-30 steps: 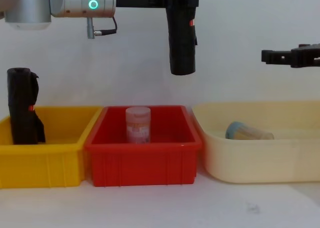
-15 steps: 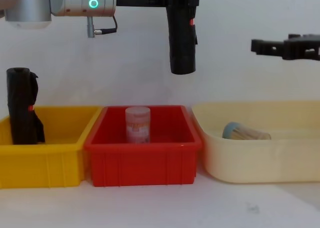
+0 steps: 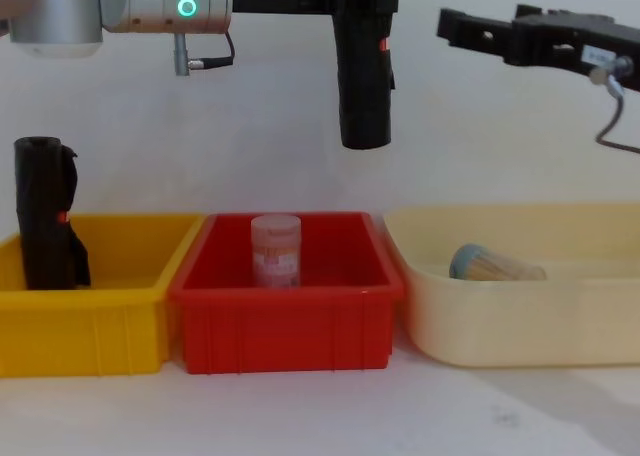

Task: Pick up the garbage bag with the one hand and transfer it to the other hand.

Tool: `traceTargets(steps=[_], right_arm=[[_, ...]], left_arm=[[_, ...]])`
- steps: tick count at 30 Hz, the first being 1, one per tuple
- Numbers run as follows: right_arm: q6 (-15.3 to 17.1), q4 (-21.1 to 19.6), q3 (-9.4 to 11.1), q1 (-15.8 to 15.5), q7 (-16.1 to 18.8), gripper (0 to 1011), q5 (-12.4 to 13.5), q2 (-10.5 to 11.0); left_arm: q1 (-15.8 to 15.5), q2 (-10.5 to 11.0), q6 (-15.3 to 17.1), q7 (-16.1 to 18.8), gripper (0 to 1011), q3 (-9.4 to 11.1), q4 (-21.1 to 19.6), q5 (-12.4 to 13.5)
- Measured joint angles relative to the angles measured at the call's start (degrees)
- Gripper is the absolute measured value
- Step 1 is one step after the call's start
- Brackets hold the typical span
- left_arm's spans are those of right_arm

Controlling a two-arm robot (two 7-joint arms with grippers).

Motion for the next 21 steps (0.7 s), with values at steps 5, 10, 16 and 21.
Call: traceTargets(steps=[5, 10, 16, 21], right_arm=[[-1.7, 0.79, -0.87, 0.63, 0.06, 1001, 0.34, -1.1], [-1.65, 1.75, -1.78, 1.59, -0.28, 1000, 0.27, -1.68], [0.31, 3.84, -3.51, 3.65, -1.26, 1000, -0.92, -2.12], [2.01, 7.23, -5.28, 6.36, -2.24, 1000, -2.77, -2.71]], left_arm=[[-0.02, -0.03, -0.03, -0.03, 348, 0.03, 0.08, -0.03], [-0.03, -0.05, -0.05, -0.06, 348, 0.06, 0.13, -0.05], [-0.07, -0.07, -0.09, -0.08, 348, 0.06, 0.17, -0.05], [-0.08, -0.09, -0.09, -0.08, 348, 0.06, 0.19, -0.05]])
